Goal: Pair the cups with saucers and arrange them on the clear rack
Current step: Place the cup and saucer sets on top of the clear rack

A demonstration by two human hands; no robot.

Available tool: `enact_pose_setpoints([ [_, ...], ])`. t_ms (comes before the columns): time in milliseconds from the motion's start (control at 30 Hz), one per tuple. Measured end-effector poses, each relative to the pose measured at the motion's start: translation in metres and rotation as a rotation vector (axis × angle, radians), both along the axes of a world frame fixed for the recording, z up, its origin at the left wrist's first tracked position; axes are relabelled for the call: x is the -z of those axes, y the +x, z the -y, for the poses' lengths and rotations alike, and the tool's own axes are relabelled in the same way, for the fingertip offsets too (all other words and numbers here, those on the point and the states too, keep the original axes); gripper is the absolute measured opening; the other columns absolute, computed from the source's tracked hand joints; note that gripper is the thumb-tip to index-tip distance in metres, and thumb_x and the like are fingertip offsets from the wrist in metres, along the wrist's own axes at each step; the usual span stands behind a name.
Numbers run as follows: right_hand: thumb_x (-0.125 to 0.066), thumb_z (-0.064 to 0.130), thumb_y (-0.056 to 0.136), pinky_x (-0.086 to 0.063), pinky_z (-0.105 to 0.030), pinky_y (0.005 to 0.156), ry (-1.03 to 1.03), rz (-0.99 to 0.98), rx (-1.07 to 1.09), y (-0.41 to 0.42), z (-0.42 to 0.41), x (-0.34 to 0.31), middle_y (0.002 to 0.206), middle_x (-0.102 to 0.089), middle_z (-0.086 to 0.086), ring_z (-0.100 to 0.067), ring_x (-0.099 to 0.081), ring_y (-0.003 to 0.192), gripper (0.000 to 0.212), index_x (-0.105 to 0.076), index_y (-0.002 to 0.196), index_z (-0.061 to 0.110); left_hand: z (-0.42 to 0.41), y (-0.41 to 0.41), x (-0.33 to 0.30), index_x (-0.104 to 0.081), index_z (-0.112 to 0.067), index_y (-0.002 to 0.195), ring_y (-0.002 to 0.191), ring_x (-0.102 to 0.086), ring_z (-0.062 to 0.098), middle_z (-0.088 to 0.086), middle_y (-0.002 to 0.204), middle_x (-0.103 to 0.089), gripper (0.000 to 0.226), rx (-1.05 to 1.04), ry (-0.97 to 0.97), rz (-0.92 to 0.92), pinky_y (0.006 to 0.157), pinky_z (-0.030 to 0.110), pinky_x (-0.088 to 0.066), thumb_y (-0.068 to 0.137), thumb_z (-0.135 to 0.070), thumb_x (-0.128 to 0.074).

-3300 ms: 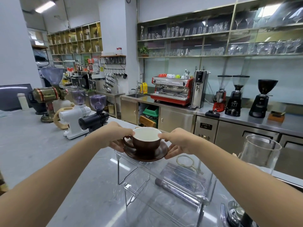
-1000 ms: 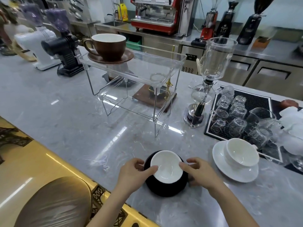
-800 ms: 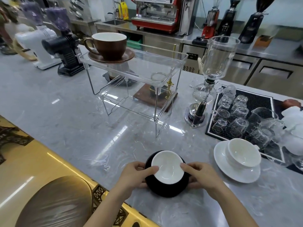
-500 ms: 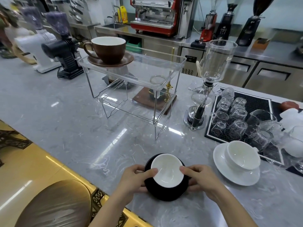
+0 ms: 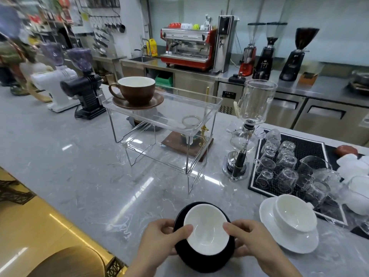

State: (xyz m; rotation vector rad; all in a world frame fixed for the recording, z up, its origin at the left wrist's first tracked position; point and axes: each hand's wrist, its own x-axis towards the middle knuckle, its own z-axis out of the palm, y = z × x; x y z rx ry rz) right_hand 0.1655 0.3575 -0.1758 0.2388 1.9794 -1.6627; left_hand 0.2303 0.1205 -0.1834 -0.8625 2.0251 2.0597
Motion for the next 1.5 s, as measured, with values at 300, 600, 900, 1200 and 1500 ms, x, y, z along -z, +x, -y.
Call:
enact_pose_setpoints([
  [300, -0.081, 0.004, 0.077, -0.059, -0.035, 0.049, -0.029, -0.174, 0.053, 0.0, 0.0, -0.089, 0.061, -0.066, -0.013, -0.018, -0.06, 0.047, 0.013, -0.076, 0.087, -0.001, 0.004, 0.001, -0.083, -0.081, -0.021, 0.076, 0.05, -0.066, 0.012, -0.002, 0.053, -0.068, 0.05, 0.029, -0.217, -0.233, 0.065, 0.043, -0.066, 0.038, -0.053, -0.088],
  [600, -0.09, 0.024, 0.063, -0.061, -0.032, 0.055, -0.112, -0.491, -0.089, -0.041, 0.029, -0.194, 0.075, -0.073, -0.019, -0.02, -0.068, 0.058, 0.034, -0.078, 0.088, 0.005, 0.031, -0.037, -0.178, -0.083, -0.025, 0.083, 0.07, -0.078, 0.026, 0.007, 0.071, -0.077, 0.048, 0.015, -0.226, -0.518, 0.065, 0.039, -0.066, 0.045, -0.055, -0.088],
  [900, -0.077, 0.035, 0.082, -0.063, -0.03, 0.061, 0.021, -0.589, -0.191, -0.139, 0.067, -0.252, 0.083, -0.08, -0.011, -0.022, -0.076, 0.067, 0.03, -0.079, 0.092, 0.007, 0.067, -0.123, -0.221, -0.08, -0.008, 0.09, 0.077, -0.08, 0.024, 0.009, 0.081, -0.082, 0.038, 0.004, -0.184, -0.528, 0.063, 0.032, -0.065, 0.07, -0.04, -0.087],
  [1200, -0.082, 0.043, 0.075, -0.062, -0.031, 0.058, 0.154, -0.582, -0.118, -0.219, 0.093, -0.271, 0.081, -0.08, -0.014, -0.023, -0.076, 0.063, 0.041, -0.077, 0.096, 0.008, 0.067, -0.187, -0.227, -0.07, -0.001, 0.099, 0.079, -0.08, 0.026, 0.017, 0.089, -0.079, 0.056, -0.084, -0.239, -0.454, 0.063, 0.037, -0.067, 0.073, -0.049, -0.086],
  [1500, -0.077, 0.041, 0.082, -0.054, -0.02, 0.046, 0.292, -0.552, -0.114, -0.261, 0.117, -0.263, 0.074, -0.069, -0.007, -0.016, -0.065, 0.051, 0.045, -0.073, 0.101, 0.0, 0.066, -0.215, -0.213, -0.064, 0.002, 0.102, 0.078, -0.077, 0.029, 0.021, 0.101, -0.073, 0.066, -0.098, -0.187, -0.33, 0.052, 0.031, -0.063, 0.071, -0.052, -0.086],
])
